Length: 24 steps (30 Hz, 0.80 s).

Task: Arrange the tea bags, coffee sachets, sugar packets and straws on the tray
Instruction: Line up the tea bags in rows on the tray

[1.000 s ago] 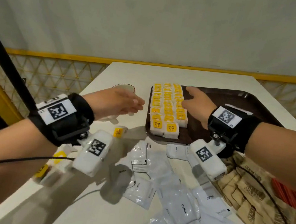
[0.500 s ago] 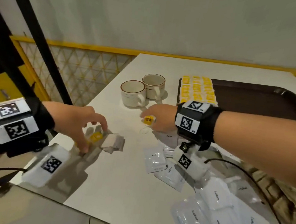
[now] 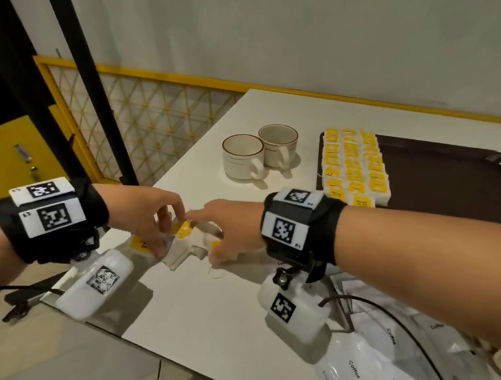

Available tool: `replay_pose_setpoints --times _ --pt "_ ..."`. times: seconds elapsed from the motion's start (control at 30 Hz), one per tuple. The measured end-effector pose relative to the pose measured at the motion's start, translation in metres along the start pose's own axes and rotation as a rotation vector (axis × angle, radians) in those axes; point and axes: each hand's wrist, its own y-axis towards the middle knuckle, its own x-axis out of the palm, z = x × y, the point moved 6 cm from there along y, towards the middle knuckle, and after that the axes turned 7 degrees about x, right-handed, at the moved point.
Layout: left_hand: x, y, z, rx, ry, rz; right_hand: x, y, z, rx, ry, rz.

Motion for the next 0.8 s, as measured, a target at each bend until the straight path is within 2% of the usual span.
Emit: replay_pose_setpoints --times 0.13,0.27,0.37,0.43,0.53,0.6,0.67,0.73,0.8 --pt "0.002 0.001 -0.004 0.006 -0.071 0.023 0.003 0.018 -0.008 0.001 -0.097 0.052" --pt "0.003 0.002 -0.005 0.026 -0.22 0.059 -0.004 0.021 -0.002 0.04 -0.042 0.14" --pt "-0.003 0.002 0.0 0.082 -0.324 0.099 -0.017 0.003 0.016 0.09 0.104 0.181" --pt "-0.011 0.0 0.009 0.118 -0.422 0.163 -0.028 -0.02 0.034 0.128 0.339 0.172" --pt "-0.024 -0.004 0.042 0.25 -0.597 0.229 -0.038 -0.069 0.064 0.184 0.946 0.159" --pt "-0.031 -0.004 0.072 0.366 -0.735 0.241 -0.036 -0.1 0.087 0.215 1.383 0.187" --pt "-0.036 0.001 0.107 0.469 -0.834 0.253 -0.028 -0.126 0.109 0.231 1.724 0.228" --pt "-0.036 0.009 0.145 0.551 -0.932 0.254 -0.014 -0.146 0.125 0.25 1.997 0.247" --pt "-0.029 0.02 0.178 0.597 -1.019 0.256 0.004 -0.159 0.136 0.258 2.155 0.25"
